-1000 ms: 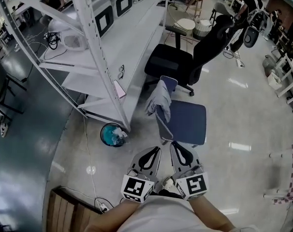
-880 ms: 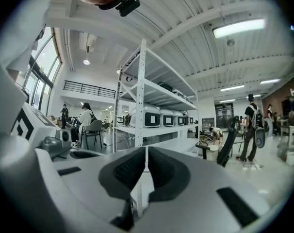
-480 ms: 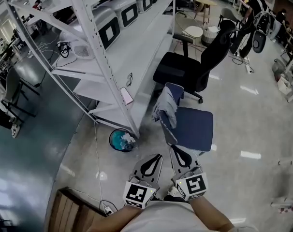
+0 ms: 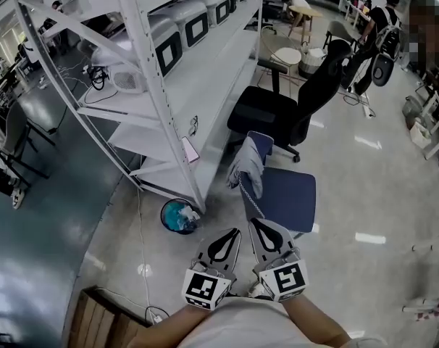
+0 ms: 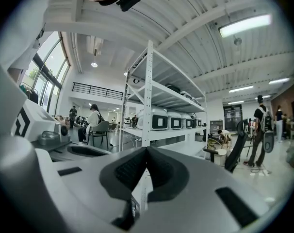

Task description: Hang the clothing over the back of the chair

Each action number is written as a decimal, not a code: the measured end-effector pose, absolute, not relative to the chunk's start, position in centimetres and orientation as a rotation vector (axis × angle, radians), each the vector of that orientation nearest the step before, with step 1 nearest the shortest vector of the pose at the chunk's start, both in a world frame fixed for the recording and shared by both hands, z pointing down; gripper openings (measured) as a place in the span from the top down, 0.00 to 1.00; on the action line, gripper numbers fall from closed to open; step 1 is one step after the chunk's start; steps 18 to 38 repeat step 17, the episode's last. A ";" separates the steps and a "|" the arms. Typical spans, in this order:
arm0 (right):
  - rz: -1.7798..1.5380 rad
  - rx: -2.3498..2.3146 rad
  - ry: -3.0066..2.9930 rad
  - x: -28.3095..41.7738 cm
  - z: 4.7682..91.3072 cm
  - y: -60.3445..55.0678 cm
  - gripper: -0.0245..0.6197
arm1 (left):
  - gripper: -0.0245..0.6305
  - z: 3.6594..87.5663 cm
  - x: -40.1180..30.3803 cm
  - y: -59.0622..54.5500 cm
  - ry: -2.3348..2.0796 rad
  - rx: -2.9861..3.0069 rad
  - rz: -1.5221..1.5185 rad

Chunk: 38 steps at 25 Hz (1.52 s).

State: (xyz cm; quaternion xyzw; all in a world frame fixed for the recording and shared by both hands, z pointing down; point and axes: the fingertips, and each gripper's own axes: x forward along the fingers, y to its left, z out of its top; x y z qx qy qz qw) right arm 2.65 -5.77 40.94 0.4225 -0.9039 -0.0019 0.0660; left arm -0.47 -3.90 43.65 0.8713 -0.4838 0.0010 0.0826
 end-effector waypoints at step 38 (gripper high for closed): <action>-0.045 1.292 -2.721 4.6 40.4 -5.7 0.94 | 0.93 43.5 2.1 -4.2 -1.402 2.626 0.009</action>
